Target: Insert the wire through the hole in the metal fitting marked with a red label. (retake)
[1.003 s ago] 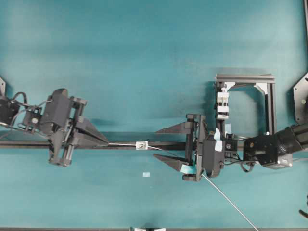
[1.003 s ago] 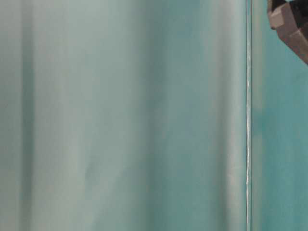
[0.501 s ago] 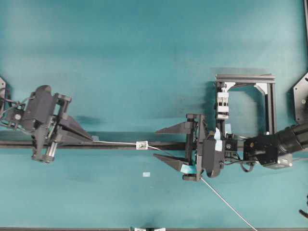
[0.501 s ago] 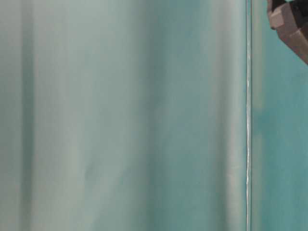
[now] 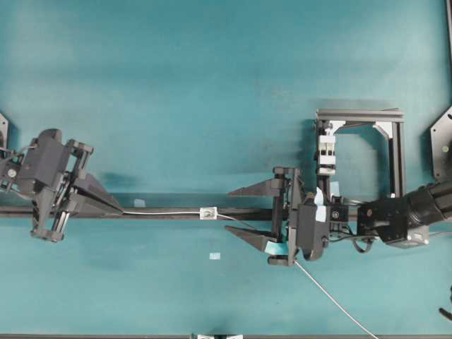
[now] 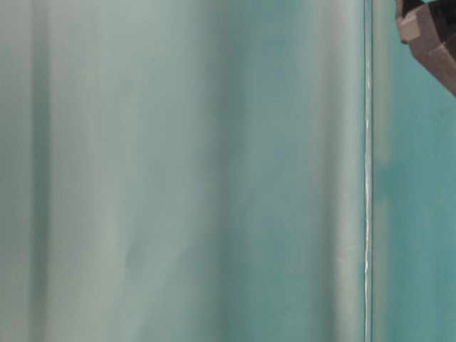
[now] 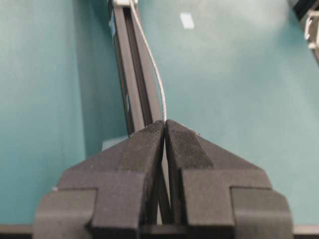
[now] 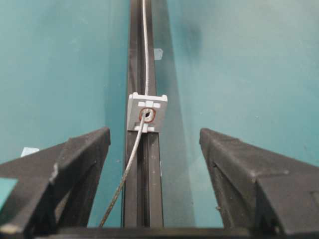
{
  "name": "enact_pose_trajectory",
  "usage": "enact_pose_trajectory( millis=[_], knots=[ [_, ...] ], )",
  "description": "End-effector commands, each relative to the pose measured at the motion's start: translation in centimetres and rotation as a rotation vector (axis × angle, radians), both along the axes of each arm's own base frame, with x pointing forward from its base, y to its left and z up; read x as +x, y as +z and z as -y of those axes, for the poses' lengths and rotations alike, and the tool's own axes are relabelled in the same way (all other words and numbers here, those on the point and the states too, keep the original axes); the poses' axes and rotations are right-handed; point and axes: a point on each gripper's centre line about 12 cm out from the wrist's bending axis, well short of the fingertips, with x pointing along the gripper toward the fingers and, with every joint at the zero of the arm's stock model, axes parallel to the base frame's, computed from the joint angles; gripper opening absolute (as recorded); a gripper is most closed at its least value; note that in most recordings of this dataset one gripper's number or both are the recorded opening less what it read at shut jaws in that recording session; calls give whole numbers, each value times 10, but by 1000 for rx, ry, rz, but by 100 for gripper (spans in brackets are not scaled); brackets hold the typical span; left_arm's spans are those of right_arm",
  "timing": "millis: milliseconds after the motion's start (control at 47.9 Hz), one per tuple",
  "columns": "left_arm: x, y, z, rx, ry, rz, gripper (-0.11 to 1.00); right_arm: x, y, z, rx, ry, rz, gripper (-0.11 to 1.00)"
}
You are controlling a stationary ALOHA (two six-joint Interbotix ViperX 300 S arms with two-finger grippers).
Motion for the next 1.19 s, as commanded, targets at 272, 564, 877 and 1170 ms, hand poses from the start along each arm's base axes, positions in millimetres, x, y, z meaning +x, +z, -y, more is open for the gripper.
enact_pose_trajectory(
  millis=[272, 564, 877, 1170],
  knots=[
    [13, 1, 1, 12, 15, -56, -10, 5, 17, -3, 18, 3, 47, 82],
    [15, 0, -8, -14, 64, -73, 18, 5, 17, -3, 18, 3, 47, 82],
    [17, 0, -14, -16, 91, -72, 70, 5, 16, -3, 17, 4, 46, 82],
    [20, 8, -20, -20, 110, -41, 70, -1, 26, 0, 19, 5, 57, 82]
  ],
)
